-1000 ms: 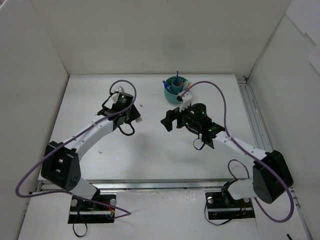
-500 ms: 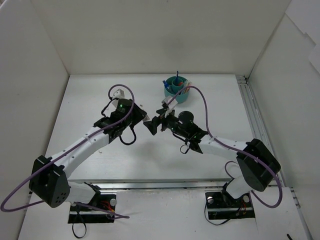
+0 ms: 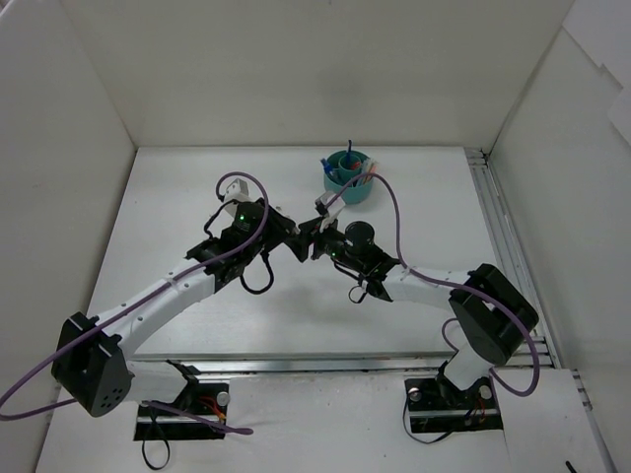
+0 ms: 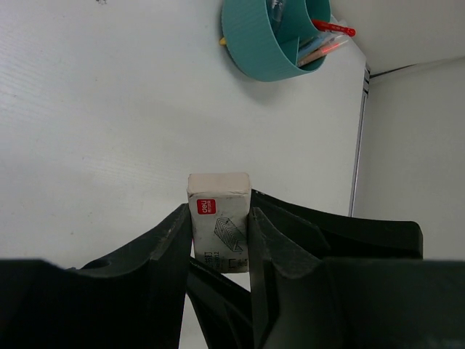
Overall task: Sort the stationery into containers
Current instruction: Place the stationery in the storage box.
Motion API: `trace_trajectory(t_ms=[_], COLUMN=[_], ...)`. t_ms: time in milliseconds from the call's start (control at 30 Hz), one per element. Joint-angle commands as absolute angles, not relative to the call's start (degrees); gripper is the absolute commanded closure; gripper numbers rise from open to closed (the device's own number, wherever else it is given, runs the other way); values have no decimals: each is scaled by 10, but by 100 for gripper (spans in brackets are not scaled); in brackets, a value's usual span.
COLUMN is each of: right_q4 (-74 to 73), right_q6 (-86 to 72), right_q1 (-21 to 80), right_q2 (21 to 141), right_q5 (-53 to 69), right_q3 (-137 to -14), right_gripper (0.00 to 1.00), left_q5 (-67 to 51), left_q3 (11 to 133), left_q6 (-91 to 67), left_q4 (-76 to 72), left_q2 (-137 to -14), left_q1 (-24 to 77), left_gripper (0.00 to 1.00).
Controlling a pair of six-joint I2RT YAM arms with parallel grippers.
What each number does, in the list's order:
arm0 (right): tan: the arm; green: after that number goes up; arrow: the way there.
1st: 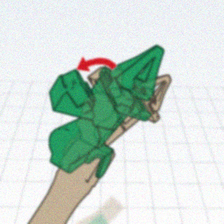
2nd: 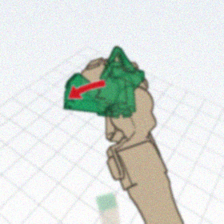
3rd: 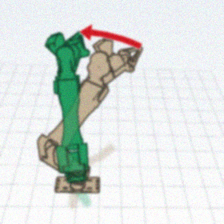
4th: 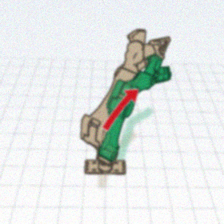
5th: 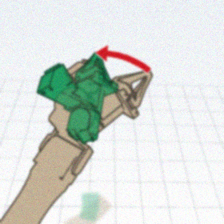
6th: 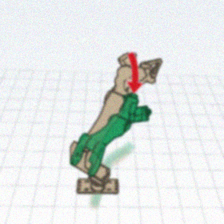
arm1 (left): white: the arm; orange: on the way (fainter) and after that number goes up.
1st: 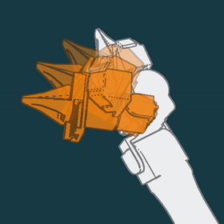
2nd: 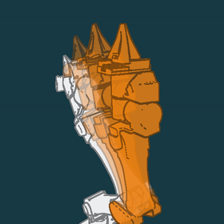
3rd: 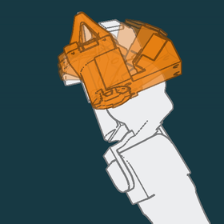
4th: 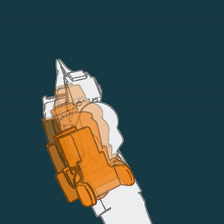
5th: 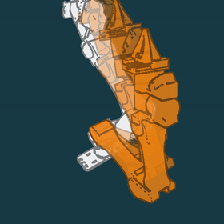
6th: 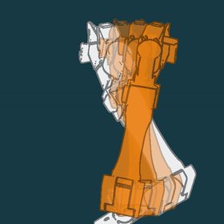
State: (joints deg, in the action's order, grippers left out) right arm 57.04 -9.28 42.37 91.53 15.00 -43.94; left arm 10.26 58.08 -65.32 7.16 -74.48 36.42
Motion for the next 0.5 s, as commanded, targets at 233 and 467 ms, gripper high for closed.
trace_trajectory(t_ms=[233,467], right_q4=[665,668], right_q6=[-108,-120], right_q1=[427,424], right_q2=[896,879], right_q5=[137,122], right_q3=[-473,-465], right_gripper=[75,91], left_q5=[121,118], left_q3=[567,576], left_q6=[-671,-656], left_q4=[4,9], left_q2=[-728,-732], left_q1=[374,374], left_gripper=[80,64])
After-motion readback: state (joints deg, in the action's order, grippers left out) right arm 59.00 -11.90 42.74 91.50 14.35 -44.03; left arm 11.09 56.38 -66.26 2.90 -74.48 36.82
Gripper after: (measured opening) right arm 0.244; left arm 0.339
